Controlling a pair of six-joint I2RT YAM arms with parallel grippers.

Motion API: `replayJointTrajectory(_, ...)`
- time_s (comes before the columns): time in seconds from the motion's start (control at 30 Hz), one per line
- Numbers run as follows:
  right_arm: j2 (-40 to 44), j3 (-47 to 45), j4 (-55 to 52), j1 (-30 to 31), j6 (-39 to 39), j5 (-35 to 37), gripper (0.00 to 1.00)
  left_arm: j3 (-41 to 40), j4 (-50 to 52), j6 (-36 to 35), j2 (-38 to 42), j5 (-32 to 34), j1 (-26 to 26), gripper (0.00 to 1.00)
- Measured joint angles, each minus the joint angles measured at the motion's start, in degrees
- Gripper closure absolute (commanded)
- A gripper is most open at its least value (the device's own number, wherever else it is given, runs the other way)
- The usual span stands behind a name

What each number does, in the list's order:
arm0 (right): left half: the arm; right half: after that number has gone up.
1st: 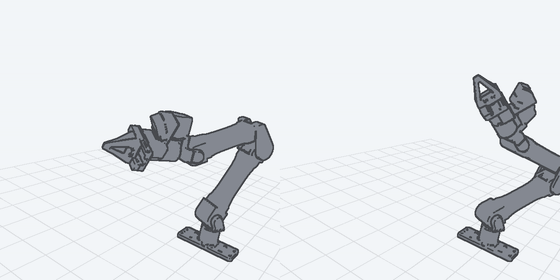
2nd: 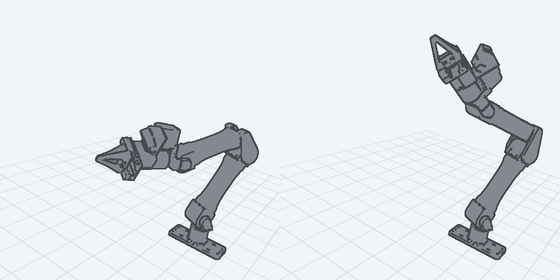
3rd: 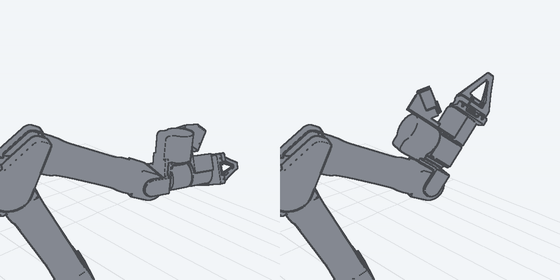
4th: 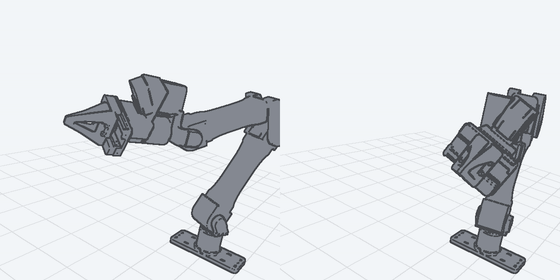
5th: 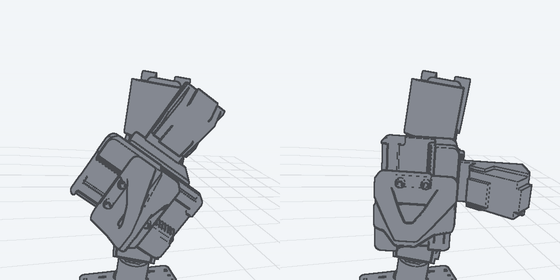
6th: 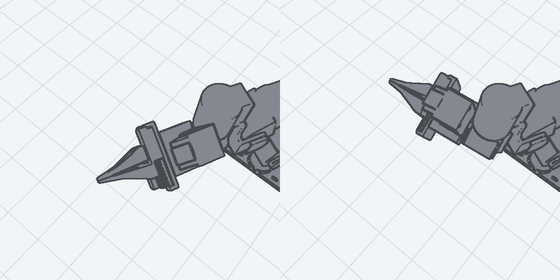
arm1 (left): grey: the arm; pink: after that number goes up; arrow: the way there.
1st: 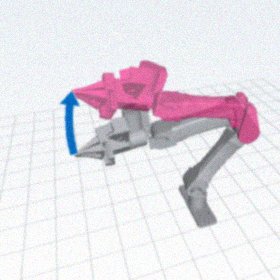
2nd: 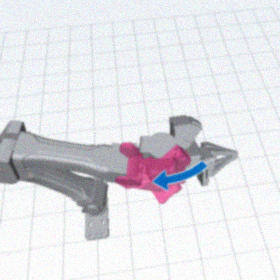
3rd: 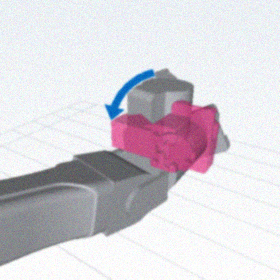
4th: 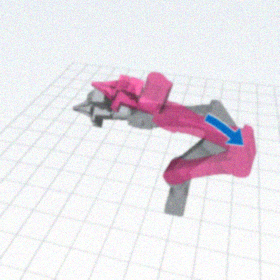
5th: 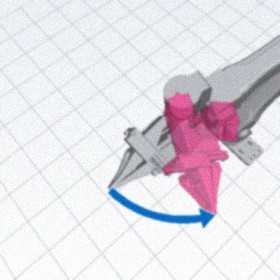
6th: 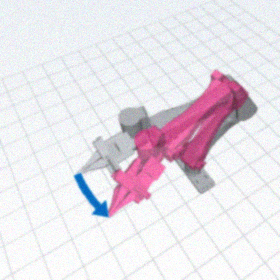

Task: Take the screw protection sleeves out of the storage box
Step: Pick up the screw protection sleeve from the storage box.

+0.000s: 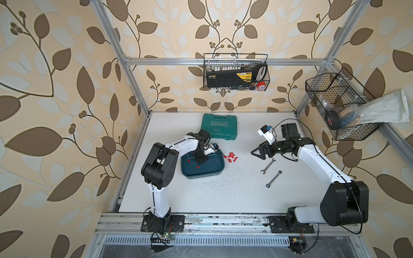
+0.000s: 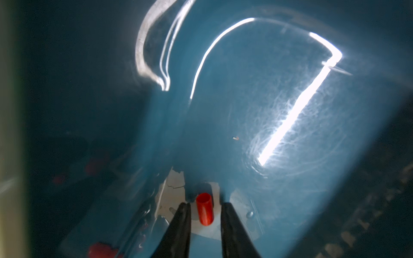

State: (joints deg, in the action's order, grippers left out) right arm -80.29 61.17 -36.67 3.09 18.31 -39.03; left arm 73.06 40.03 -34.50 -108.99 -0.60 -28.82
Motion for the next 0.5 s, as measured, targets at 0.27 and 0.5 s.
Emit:
replayJointTrajectory(0.27, 0.0, 0.0, 0.0, -0.2, 0.0, 0.0, 0.03, -0.2, -0.3, -0.1, -0.3, 0.0, 0.0, 0.94)
replayJointTrajectory(0.5, 0.0, 0.0, 0.0, -0.3, 0.0, 0.0, 0.03, -0.2, 0.8, -0.1, 1.4, -0.1, 0.0, 1.00)
